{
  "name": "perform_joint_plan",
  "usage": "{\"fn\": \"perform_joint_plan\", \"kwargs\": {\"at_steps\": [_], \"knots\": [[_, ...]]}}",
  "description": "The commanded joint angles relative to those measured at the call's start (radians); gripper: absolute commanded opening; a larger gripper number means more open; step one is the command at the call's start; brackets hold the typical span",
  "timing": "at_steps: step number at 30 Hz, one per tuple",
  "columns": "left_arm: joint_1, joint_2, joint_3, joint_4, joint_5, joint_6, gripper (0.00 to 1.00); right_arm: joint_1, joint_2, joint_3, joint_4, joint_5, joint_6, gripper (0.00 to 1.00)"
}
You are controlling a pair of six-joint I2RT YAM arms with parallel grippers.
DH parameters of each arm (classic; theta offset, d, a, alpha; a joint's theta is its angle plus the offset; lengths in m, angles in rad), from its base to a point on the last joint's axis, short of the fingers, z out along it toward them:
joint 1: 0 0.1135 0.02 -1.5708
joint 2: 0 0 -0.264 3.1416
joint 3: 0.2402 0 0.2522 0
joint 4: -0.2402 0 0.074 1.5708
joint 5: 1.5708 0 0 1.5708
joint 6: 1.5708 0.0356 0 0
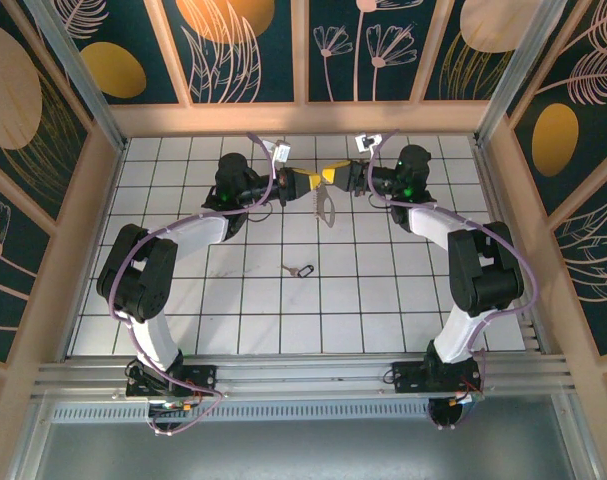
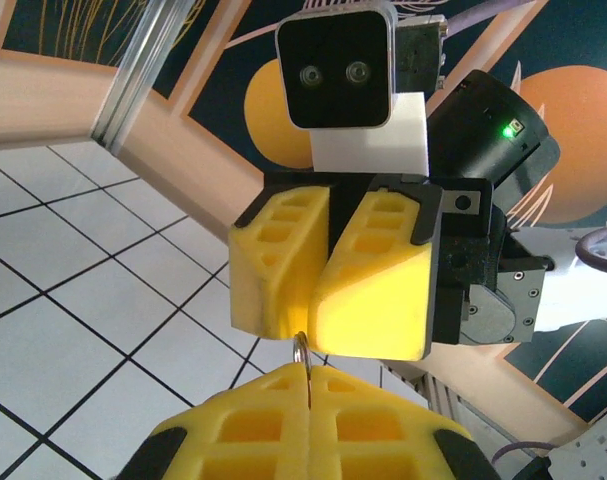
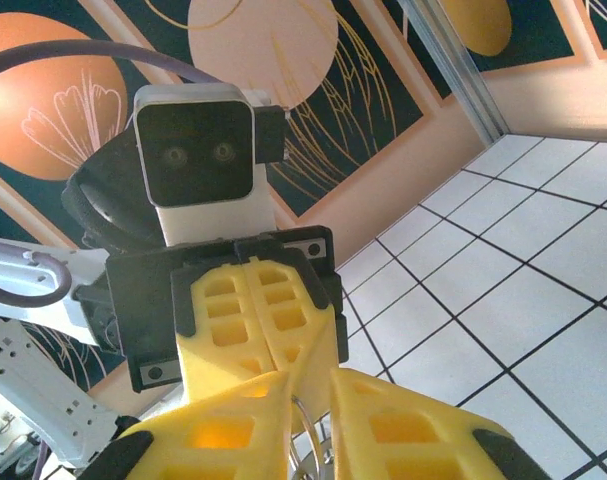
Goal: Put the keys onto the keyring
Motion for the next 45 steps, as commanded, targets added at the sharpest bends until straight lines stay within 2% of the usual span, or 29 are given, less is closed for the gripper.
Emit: {"fn": "perform_joint_plan", "kwargs": {"at_steps": [1, 3, 8, 18, 21, 27, 30, 38, 45], "knots": [[-0.004, -0.004, 0.005, 0.031, -0.001, 0.001, 0.00, -0.005, -0.008, -0.026, 0.037, -0.025, -0.009, 0.13], [-0.004, -0.003, 0.005, 0.033, -0.003, -0.001, 0.00, -0.005, -0.012, -0.032, 0.037, -0.029, -0.012, 0.12], [-0.004, -0.001, 0.004, 0.038, 0.000, -0.008, 0.00, -0.007, -0.016, -0.036, 0.039, -0.032, -0.013, 0.00], [-0.004, -0.010, 0.003, 0.055, 0.000, -0.025, 0.00, -0.007, -0.035, -0.032, 0.040, -0.032, -0.029, 0.00], [-0.002, -0.024, 0.005, 0.036, -0.030, -0.017, 0.01, -0.009, -0.050, -0.036, 0.031, -0.019, -0.045, 0.00], [-0.001, -0.053, 0.013, -0.014, -0.064, 0.026, 0.37, -0.021, -0.079, -0.050, 0.031, 0.000, -0.058, 0.00], [0.000, -0.056, 0.019, -0.028, -0.065, 0.035, 0.47, -0.023, -0.087, -0.049, 0.032, -0.001, -0.056, 0.00], [0.002, -0.035, 0.041, -0.060, -0.036, 0.058, 0.51, -0.024, -0.093, -0.046, 0.035, -0.004, -0.052, 0.00], [0.001, 0.000, 0.063, -0.014, 0.036, 0.015, 0.51, -0.021, -0.084, -0.039, 0.050, -0.012, -0.033, 0.00]]}}
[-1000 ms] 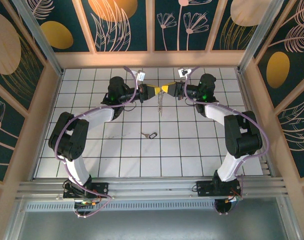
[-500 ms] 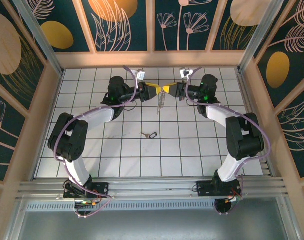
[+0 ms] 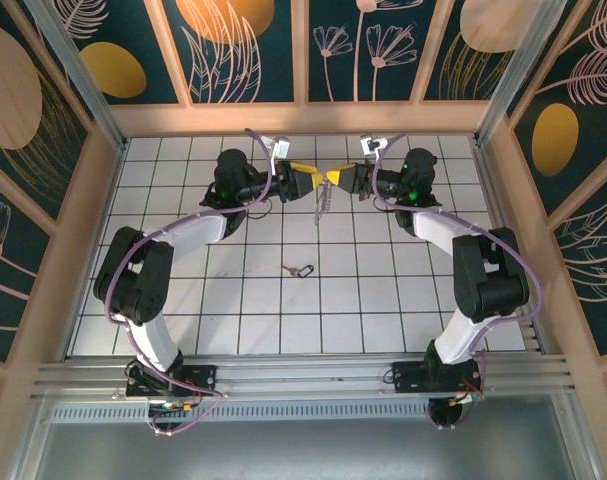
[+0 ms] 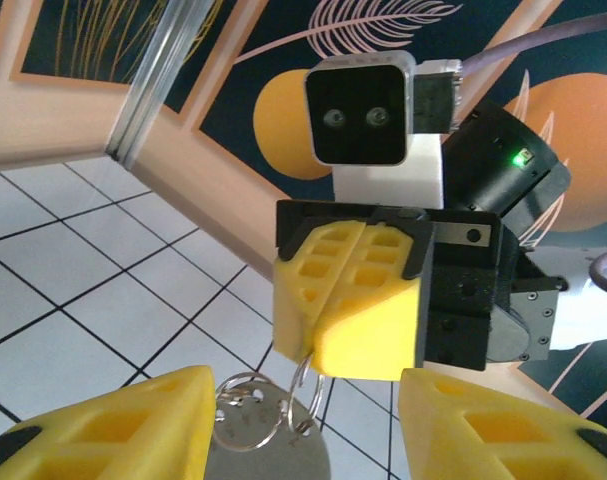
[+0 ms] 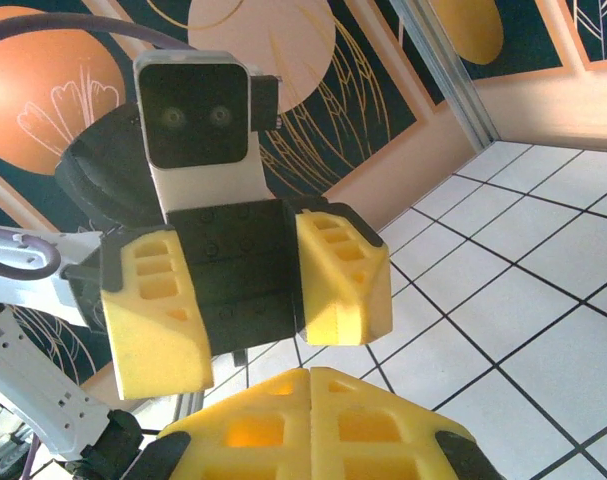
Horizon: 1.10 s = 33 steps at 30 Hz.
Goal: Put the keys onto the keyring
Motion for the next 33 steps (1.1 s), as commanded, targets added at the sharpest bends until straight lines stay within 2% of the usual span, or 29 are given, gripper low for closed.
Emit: {"fn": "perform_joint_plan", "kwargs": {"at_steps": [1, 26, 33], "knots": [[0.003, 0.027, 0.035, 0.048, 0.068, -0.021, 0.51, -0.001, -0.036, 0.005, 0.054, -0.012, -0.001, 0.00], [0.000, 0.058, -0.003, 0.180, 0.105, -0.113, 0.44, 0.000, -0.027, 0.008, 0.130, 0.007, 0.064, 0.00], [-0.008, 0.067, 0.001, 0.194, 0.113, -0.119, 0.35, -0.001, -0.022, 0.011, 0.130, 0.010, 0.067, 0.00]]}}
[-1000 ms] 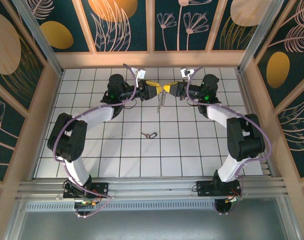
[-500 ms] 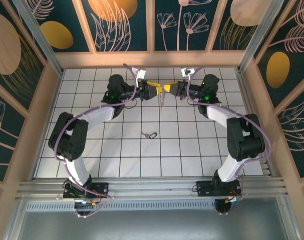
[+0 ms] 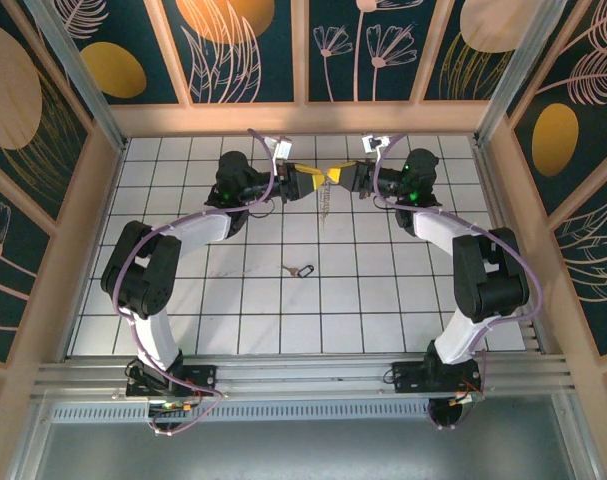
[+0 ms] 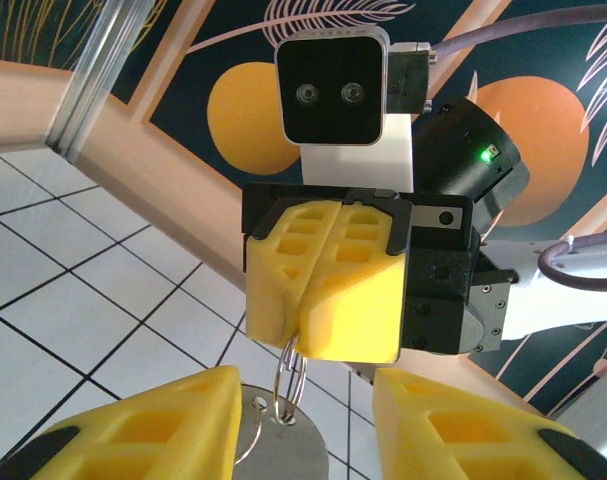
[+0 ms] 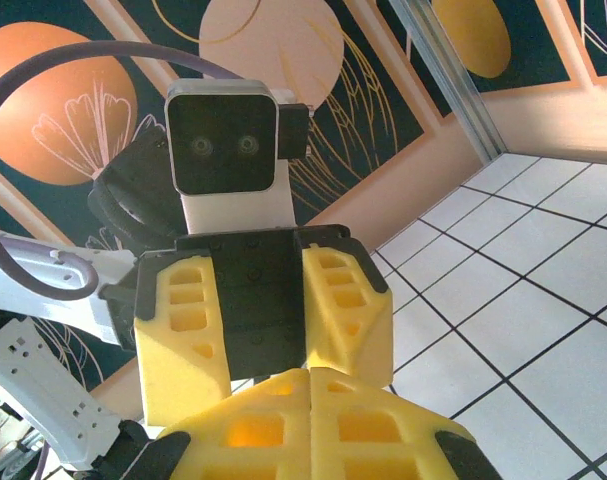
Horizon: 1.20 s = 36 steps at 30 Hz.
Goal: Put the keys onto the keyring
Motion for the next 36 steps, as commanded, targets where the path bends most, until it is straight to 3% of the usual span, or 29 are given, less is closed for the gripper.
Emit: {"fn": "perform_joint_plan", "kwargs": {"at_steps": [1, 19, 23, 26, 28, 33, 36], "knots": [[-0.008, 0.011, -0.006, 0.061, 0.031, -0.010, 0.33, -0.001, -0.021, 0.011, 0.070, 0.005, 0.011, 0.00], [-0.024, 0.027, 0.026, 0.025, 0.032, 0.013, 0.11, 0.004, -0.016, 0.011, 0.067, -0.001, 0.016, 0.00], [-0.025, 0.023, 0.039, -0.015, 0.028, 0.046, 0.00, -0.002, -0.026, 0.009, 0.033, 0.010, 0.001, 0.00], [-0.025, 0.007, 0.051, -0.086, 0.014, 0.107, 0.00, -0.026, -0.053, -0.007, 0.008, 0.043, -0.006, 0.26], [-0.025, -0.008, 0.068, -0.171, -0.008, 0.177, 0.00, -0.057, -0.080, -0.035, 0.010, 0.073, 0.002, 0.35], [-0.024, -0.053, 0.115, -0.362, -0.093, 0.355, 0.00, -0.123, -0.138, -0.110, 0.021, 0.169, 0.040, 0.41], [-0.024, -0.070, 0.116, -0.351, -0.112, 0.412, 0.00, -0.138, -0.156, -0.138, -0.003, 0.206, 0.037, 0.42]]}}
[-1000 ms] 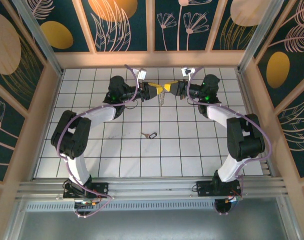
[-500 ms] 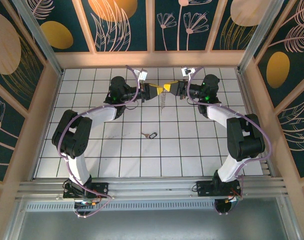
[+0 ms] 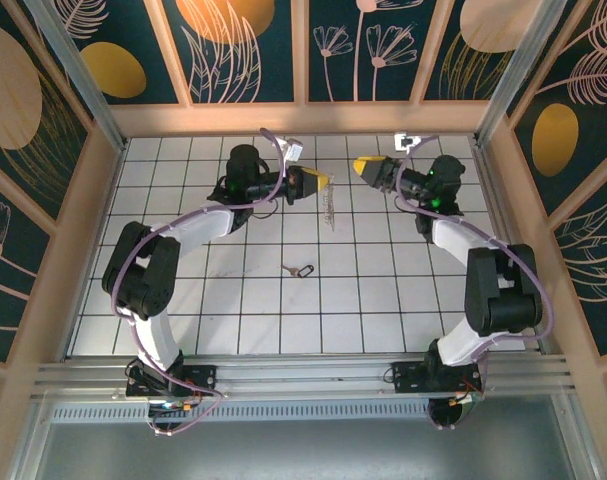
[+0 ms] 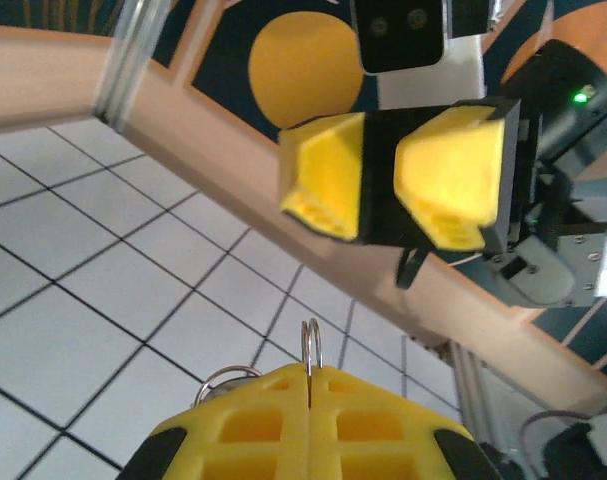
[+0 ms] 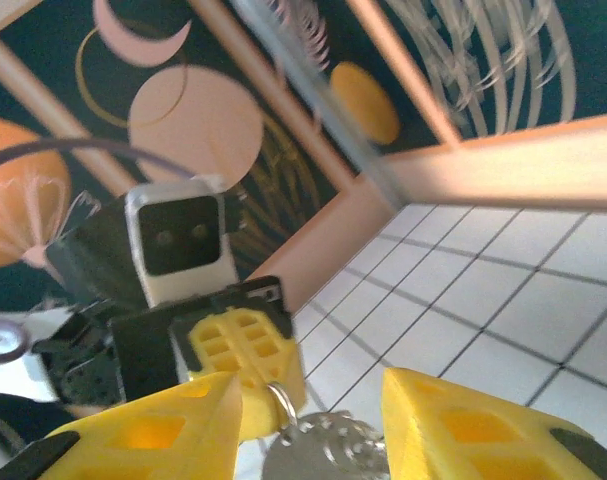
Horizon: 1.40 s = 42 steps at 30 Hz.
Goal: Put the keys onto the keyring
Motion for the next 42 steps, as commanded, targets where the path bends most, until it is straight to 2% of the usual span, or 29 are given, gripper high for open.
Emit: {"fn": "perform_joint_plan", "kwargs": {"at_steps": [1, 7, 10, 13, 16, 20, 27, 36, 42], "knots": [[-0.001, -0.065, 0.038, -0.041, -0.056, 0.147, 0.00, -0.009, -0.048, -0.038, -0.001, 0.069, -0.001, 0.42], [-0.001, -0.092, 0.065, -0.102, -0.090, 0.275, 0.00, -0.012, -0.096, -0.075, -0.093, 0.109, -0.095, 0.42], [-0.001, -0.092, 0.100, -0.177, -0.111, 0.328, 0.01, -0.011, -0.114, -0.075, -0.177, 0.168, -0.137, 0.42], [-0.001, -0.077, 0.153, -0.260, -0.111, 0.363, 0.00, -0.012, -0.122, -0.088, -0.171, 0.167, -0.144, 0.42], [-0.001, -0.060, 0.202, -0.324, -0.091, 0.401, 0.00, -0.012, -0.122, -0.086, -0.190, 0.155, -0.171, 0.42], [-0.002, -0.040, 0.276, -0.429, -0.002, 0.485, 0.00, -0.015, -0.125, -0.083, -0.224, 0.143, -0.220, 0.42], [-0.001, -0.030, 0.344, -0.559, 0.110, 0.573, 0.00, -0.021, -0.125, -0.112, -0.125, 0.074, -0.219, 0.42], [-0.002, -0.032, 0.363, -0.662, 0.231, 0.639, 0.00, -0.016, -0.093, -0.078, 0.017, -0.094, -0.155, 0.50], [-0.001, -0.026, 0.356, -0.685, 0.270, 0.653, 0.00, 0.023, -0.106, -0.047, -0.022, -0.174, -0.202, 0.53]]}}
